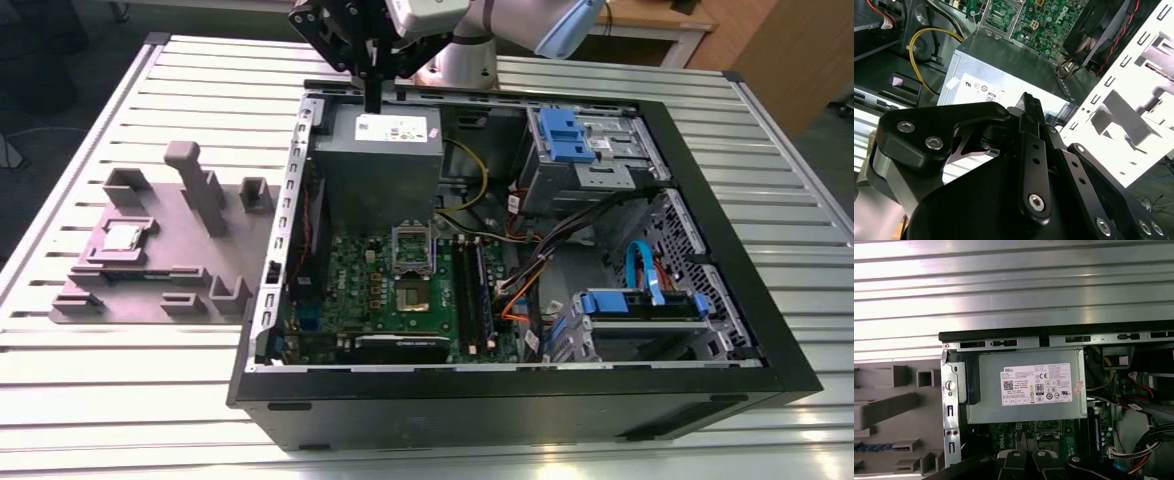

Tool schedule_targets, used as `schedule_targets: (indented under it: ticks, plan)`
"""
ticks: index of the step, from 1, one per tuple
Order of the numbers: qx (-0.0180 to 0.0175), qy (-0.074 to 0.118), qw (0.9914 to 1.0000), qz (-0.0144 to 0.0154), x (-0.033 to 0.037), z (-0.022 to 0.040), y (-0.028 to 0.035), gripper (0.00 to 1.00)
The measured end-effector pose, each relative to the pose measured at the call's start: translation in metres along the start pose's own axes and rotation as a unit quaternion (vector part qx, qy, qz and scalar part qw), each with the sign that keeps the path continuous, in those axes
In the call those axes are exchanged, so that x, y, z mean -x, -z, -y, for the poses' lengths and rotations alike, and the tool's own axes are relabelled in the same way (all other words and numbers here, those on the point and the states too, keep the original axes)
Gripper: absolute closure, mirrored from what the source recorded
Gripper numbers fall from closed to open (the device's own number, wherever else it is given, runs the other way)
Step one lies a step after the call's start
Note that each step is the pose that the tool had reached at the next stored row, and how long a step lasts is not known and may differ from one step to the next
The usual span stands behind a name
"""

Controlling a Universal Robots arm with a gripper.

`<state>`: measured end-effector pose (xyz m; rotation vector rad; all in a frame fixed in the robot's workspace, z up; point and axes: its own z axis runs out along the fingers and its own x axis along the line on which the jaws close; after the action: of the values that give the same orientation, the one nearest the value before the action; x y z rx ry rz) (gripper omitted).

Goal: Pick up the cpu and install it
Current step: 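Reach for the cpu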

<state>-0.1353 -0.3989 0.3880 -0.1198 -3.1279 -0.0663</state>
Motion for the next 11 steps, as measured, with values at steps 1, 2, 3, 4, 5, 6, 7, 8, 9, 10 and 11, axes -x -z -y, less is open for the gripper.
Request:
schedule_targets:
  ticks: [1,2,3,4,5,6,7,8,9,10,11]
  plan:
    - [0.0,0.0,1.0,-0.0003,0.0,0.0,-0.0001,0.9]
    - [0.0,0.0,1.0,-0.0006,0.0,0.0,-0.0002,0.9]
    - [0.0,0.0,1.0,-0.0009,0.0,0.0,-0.0002,0.9]
    - [-0.0001,0.0,1.0,-0.0012,0.0,0.0,-0.0003,0.9]
    - [-0.0001,0.0,1.0,-0.0015,0.0,0.0,-0.0004,0.9]
    - [-0.0001,0.0,1.0,-0.0018,0.0,0.0,-0.0005,0.9]
    - [-0.0001,0.0,1.0,-0.0021,0.0,0.0,-0.0005,0.9]
    - [-0.0002,0.0,1.0,-0.0024,0.0,0.0,-0.0006,0.9]
    - [-0.0002,0.0,1.0,-0.0026,0.0,0.0,-0.0007,0.9]
    - [-0.0002,0.0,1.0,-0.0029,0.0,0.0,-0.0007,0.9]
    - [-0.0002,0.0,0.99999,-0.0032,0.0,0.0,-0.0008,0.9]
